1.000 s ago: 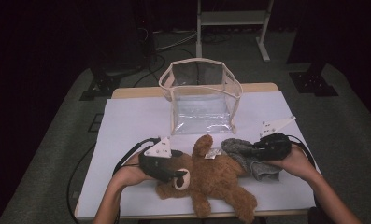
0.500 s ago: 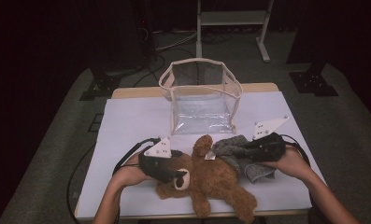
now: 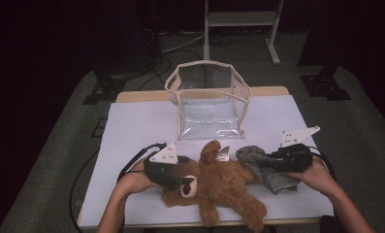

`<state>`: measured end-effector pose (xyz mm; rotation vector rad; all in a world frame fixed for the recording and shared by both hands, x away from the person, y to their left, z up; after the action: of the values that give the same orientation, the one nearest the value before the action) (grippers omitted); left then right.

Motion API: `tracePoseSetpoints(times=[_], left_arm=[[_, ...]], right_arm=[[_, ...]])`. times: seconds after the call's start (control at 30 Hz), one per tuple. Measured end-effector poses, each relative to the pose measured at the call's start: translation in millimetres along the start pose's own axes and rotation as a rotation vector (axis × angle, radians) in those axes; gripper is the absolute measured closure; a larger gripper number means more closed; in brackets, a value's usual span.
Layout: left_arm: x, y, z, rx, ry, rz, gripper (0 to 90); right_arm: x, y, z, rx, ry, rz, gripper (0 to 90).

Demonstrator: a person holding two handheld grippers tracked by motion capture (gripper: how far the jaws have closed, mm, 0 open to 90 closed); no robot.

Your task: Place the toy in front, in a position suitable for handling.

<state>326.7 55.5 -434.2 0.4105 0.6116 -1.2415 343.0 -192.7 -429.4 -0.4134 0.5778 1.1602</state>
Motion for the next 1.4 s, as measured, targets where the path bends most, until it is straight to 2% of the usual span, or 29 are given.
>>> tracePoseSetpoints(times=[0.13,0.33,0.4,0.5,0.67,0.8,0.97,1.13,1.23,1.33,1.4], left_arm=[[0.0,0.1,0.0,0.0,0.0,0.0,32.1],[-0.5,0.1,-0.4,-0.002,-0.003,-0.001,32.1],[-0.9,0.4,-0.5,-0.005,-0.003,-0.001,32.1],[-1.4,1.2,-0.3,-0.002,-0.002,0.002,32.1],[-1.1,1.9,0.6,-0.003,-0.005,0.006,32.0],[-0.9,1.9,0.6,-0.002,-0.002,0.006,32.0],[-0.5,2.2,0.6,-0.001,0.0,0.006,31.9],[-0.7,2.3,0.6,-0.002,0.0,0.008,31.9],[-2.8,2.1,0.9,0.009,0.001,0.013,31.9],[-9.4,4.5,2.7,0.006,-0.022,0.023,32.1],[-14.3,6.0,3.4,0.001,-0.038,0.022,32.1]], right_arm=[[7.3,17.2,15.0,-0.049,-0.014,0.036,77.8],[31.0,41.6,34.8,-0.12,-0.004,0.107,77.8],[34.1,41.5,35.3,-0.116,-0.011,0.117,77.7],[32.0,36.9,27.9,-0.074,-0.038,0.126,77.8],[24.2,34.8,9.7,-0.039,-0.041,0.111,77.8],[21.2,35.6,4.9,-0.027,-0.045,0.101,77.8],[24.9,46.5,22.4,-0.082,-0.048,0.113,77.8],[44.1,63.1,50.0,-0.175,-0.04,0.151,77.8],[55.5,66.9,60.1,-0.208,-0.028,0.16,77.8],[59.9,61.8,57.5,-0.207,-0.01,0.152,77.9],[58.6,56.6,52.8,-0.188,-0.013,0.15,78.0]])
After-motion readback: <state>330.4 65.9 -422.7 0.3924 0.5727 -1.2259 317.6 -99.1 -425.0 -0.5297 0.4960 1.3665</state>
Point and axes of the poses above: each handheld gripper's, and its own axes: x roughly forward along the jaws, z roughly out of its top, y roughly to its left, the point moved 10 cm from there along x, roughly forward along the jaws, and after that the axes turned 8 degrees about -x, right-handed, at the moved point
